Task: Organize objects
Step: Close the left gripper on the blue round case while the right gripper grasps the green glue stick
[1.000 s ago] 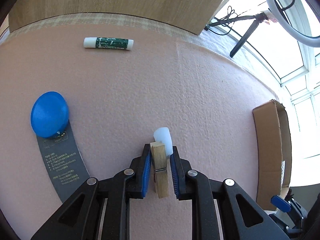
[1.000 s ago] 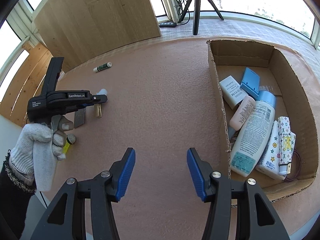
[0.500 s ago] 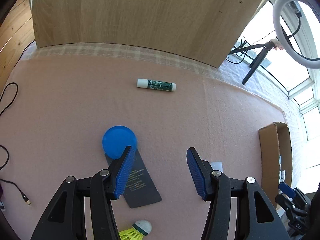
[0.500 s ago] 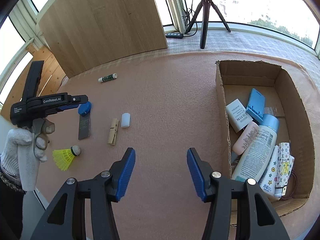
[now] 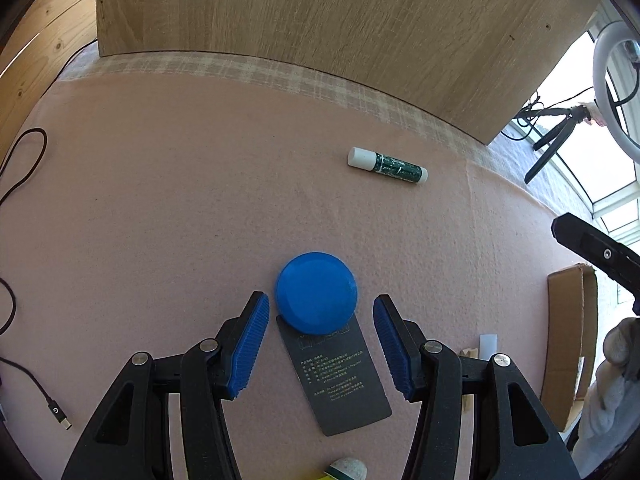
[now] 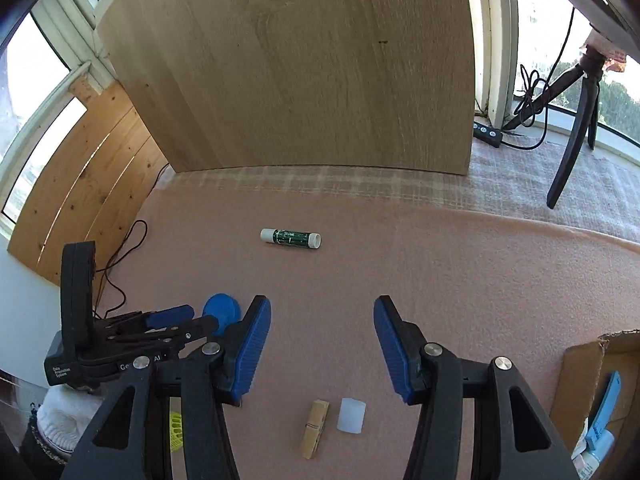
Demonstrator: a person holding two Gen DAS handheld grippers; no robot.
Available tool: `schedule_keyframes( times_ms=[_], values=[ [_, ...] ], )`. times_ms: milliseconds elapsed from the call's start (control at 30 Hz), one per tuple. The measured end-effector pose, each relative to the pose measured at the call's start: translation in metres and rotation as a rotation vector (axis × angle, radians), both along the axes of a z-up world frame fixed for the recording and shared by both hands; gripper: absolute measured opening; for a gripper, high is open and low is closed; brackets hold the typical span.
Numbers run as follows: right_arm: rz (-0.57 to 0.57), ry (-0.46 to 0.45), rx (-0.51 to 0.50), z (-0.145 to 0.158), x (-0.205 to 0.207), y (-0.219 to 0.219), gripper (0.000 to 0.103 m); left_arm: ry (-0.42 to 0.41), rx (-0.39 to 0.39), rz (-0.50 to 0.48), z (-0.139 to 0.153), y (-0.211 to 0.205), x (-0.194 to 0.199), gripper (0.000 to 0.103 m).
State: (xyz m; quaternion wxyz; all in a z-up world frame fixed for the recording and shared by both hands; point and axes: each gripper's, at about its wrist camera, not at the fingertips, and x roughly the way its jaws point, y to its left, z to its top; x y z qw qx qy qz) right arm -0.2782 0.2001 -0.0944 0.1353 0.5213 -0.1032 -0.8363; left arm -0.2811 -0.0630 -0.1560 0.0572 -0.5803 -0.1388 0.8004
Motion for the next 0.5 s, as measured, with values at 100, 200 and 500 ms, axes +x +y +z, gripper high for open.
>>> schedule_keyframes(
  times_ms=[100,200,500],
  values=[
    [0.036,-0.008,0.056,-0.014,-0.032,-0.028,0.050,-0.010,-0.002,-0.009,-0.006,0.004,-0.002,0.060],
    [0.072,-0.051,0.067,-0.034,-0.060,-0.053,0.050,-0.013,-0.019,-0.025,-0.011,0.008,-0.004,0.060],
    [0.152,-0.110,0.184,-0.076,-0.100,-0.100,0.050,0.012,-0.059,-0.055,-0.017,0.015,-0.006,0.054]
  ],
)
